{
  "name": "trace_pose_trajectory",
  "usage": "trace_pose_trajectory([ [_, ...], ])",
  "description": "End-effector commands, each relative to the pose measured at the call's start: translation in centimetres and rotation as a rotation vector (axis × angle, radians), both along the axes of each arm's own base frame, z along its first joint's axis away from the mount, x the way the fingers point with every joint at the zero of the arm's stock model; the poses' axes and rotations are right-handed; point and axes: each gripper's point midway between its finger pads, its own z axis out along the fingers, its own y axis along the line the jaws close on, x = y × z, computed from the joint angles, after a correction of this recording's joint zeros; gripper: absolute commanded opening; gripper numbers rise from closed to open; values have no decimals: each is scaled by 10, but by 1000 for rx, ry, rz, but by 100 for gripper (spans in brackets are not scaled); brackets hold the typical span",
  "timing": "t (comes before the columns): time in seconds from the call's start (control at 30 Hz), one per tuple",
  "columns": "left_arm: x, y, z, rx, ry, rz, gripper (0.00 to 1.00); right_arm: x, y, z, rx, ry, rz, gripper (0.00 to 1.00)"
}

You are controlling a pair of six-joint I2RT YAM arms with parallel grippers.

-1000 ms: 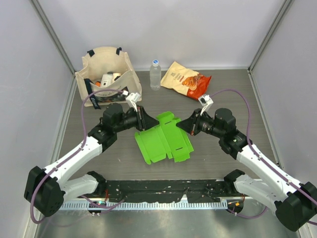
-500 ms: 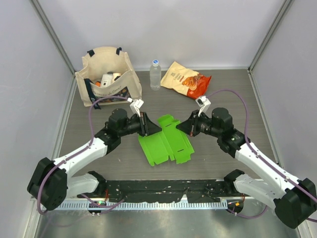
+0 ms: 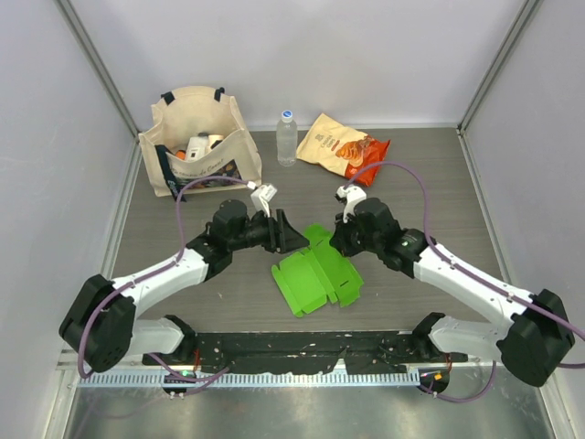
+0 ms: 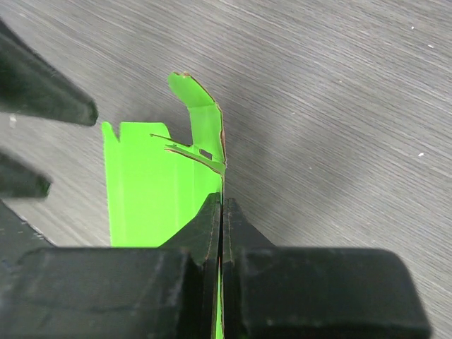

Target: Fold the paper box

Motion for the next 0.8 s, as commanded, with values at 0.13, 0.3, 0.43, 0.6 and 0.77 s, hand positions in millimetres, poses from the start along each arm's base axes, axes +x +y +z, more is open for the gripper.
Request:
trace_pose_trajectory([
  [0.13,17,-27,35,13,-330,60,52,21,-3,2,-146,-95,-23,1],
  [0.3,31,-29,24,52,-371,90,48,17,2,-1,-133,-90,15,1],
  [0.43,39,-33,17,66,-411,81,52,13,4,-1,-116,-100,42,1],
  [0.6,38,-43,17,61,-473,20,50,10,6,-4,-112,-99,68,1],
  [0.77,36,-46,15,71,-506,-16,45,5,13,-6,-90,-93,115,1],
])
